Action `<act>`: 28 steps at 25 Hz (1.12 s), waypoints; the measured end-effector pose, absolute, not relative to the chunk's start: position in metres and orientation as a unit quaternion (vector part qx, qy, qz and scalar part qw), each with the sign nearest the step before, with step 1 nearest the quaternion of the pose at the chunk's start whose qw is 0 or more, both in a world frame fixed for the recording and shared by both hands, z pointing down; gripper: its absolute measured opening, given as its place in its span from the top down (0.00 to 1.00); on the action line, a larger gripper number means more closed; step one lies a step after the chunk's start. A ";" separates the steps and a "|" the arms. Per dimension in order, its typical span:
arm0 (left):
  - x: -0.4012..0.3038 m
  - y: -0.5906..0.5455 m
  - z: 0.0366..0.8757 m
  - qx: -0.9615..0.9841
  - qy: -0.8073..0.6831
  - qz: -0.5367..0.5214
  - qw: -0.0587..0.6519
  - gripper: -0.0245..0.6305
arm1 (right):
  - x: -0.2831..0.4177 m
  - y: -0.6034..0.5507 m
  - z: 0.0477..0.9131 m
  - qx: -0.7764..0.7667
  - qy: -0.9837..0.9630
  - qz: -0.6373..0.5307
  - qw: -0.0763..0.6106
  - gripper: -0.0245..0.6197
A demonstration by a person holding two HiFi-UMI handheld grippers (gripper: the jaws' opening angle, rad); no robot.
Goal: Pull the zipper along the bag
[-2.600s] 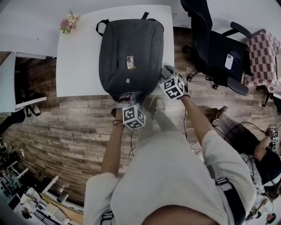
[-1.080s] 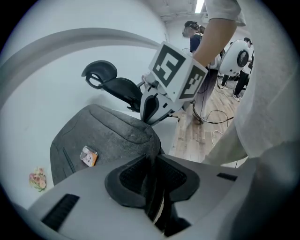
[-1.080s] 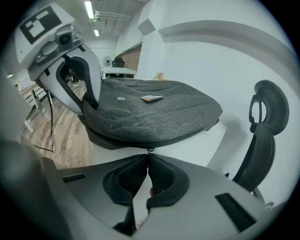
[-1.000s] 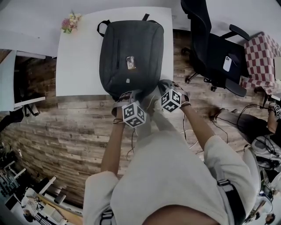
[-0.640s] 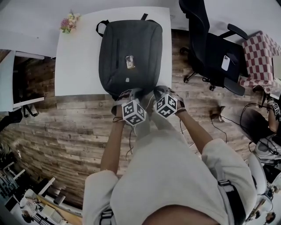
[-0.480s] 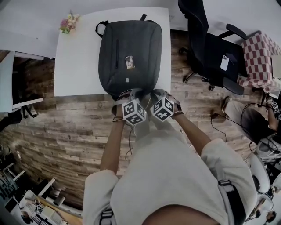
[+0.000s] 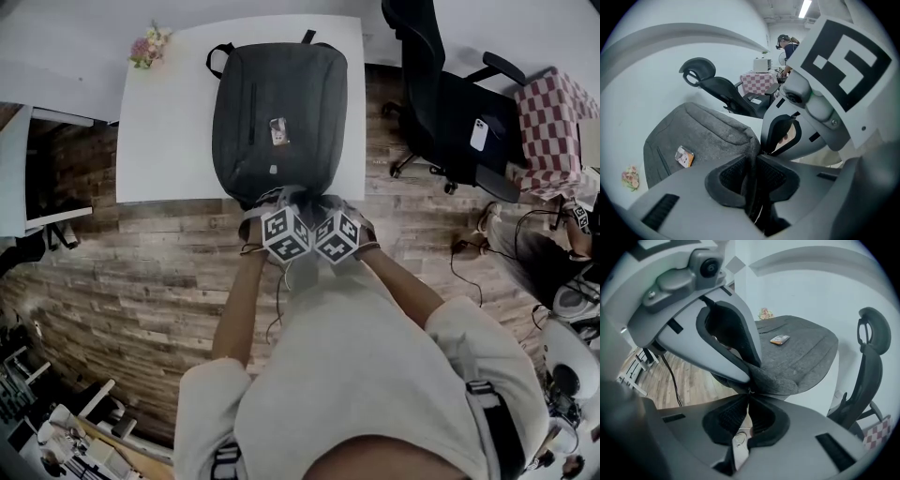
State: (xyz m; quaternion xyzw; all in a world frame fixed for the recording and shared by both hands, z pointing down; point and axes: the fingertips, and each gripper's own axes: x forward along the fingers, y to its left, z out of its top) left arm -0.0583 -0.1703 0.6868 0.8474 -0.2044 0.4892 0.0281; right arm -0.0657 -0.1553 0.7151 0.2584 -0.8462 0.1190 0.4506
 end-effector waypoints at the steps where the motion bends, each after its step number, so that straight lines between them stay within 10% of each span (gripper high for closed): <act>1: -0.059 -0.170 0.687 0.848 -0.201 0.490 0.024 0.83 | -0.065 -0.156 0.716 0.260 -0.847 0.122 0.448 0.92; 14: -0.087 -0.155 0.692 0.831 -0.174 0.527 -0.043 0.71 | -0.060 -0.156 0.718 0.257 -0.848 0.127 0.445 0.93; 28: -0.132 -0.151 0.707 0.794 -0.136 0.585 -0.092 0.83 | -0.059 -0.155 0.720 0.256 -0.845 0.128 0.451 0.93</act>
